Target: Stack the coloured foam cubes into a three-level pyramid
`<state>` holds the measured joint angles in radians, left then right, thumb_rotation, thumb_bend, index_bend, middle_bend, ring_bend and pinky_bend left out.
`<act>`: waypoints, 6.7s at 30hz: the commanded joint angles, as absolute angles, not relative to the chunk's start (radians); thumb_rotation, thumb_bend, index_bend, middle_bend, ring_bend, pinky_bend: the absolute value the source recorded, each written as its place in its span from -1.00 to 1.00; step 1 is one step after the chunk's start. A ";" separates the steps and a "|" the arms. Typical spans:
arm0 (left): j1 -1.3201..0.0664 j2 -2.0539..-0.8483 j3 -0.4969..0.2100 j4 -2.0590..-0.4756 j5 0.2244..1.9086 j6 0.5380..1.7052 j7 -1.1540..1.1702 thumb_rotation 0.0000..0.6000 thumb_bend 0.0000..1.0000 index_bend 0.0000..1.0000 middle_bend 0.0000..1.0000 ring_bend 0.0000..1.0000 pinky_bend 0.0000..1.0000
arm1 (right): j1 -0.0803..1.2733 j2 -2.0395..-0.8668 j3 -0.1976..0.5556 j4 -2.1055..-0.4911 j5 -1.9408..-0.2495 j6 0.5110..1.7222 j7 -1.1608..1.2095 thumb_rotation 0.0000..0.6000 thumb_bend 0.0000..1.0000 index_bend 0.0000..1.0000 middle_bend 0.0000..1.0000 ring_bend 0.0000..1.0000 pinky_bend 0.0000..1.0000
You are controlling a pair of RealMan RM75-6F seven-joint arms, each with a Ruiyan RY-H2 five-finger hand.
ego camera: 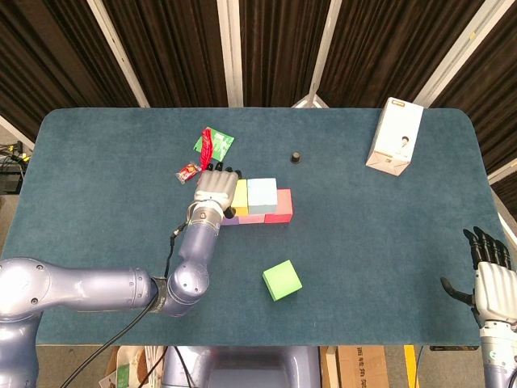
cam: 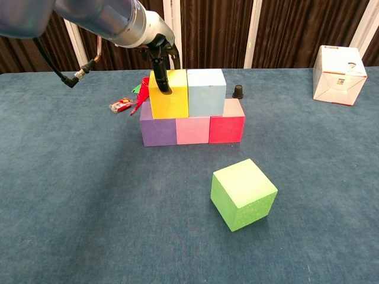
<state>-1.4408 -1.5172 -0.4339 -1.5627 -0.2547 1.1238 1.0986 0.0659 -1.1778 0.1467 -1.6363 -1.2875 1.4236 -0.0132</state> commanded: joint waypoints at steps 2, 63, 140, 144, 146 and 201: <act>-1.443 -1.517 -0.434 -1.565 -0.261 1.127 1.112 1.00 -0.27 -0.65 -0.80 -1.00 -1.00 | 0.066 -1.176 0.146 -1.637 -1.288 1.423 -0.012 1.00 -0.51 -0.78 -0.85 -1.00 -1.00; -0.042 -0.953 -0.214 -1.759 1.598 1.446 -0.214 1.00 -0.44 -0.91 -1.00 -1.00 -1.00 | 0.344 -0.999 0.055 -1.894 -1.589 1.031 0.064 1.00 -0.51 -0.78 -0.85 -1.00 -1.00; -0.010 -1.204 -0.189 -1.675 1.385 1.633 0.104 1.00 -0.40 -0.84 -1.00 -1.00 -1.00 | 0.679 -1.421 0.083 -1.700 -1.364 0.819 -0.115 1.00 -0.51 -0.42 -0.34 -0.75 -1.00; -0.012 -1.202 -0.188 -1.679 1.378 1.627 0.106 1.00 -0.40 -0.83 -1.00 -1.00 -1.00 | 0.680 -1.428 0.082 -1.694 -1.353 0.827 -0.127 1.00 -0.51 -0.36 -0.28 -0.69 -1.00; -0.012 -1.201 -0.187 -1.681 1.376 1.627 0.107 1.00 -0.40 -0.83 -1.00 -1.00 -1.00 | 0.681 -1.431 0.081 -1.694 -1.347 0.830 -0.133 1.00 -0.51 -0.33 -0.27 -0.68 -1.00; -0.047 -1.218 -0.213 -1.571 1.365 1.648 0.089 1.00 -0.40 -0.97 -1.00 -1.00 -1.00 | 1.518 -0.994 0.160 -1.678 -0.215 0.509 -0.240 1.00 -0.51 -0.22 -0.23 -0.65 -1.00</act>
<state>-0.0475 -1.2165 -0.2084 -1.5834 1.3569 1.6410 0.1106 1.4907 -0.9624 0.1844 -1.6958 -0.2485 0.4881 -0.2337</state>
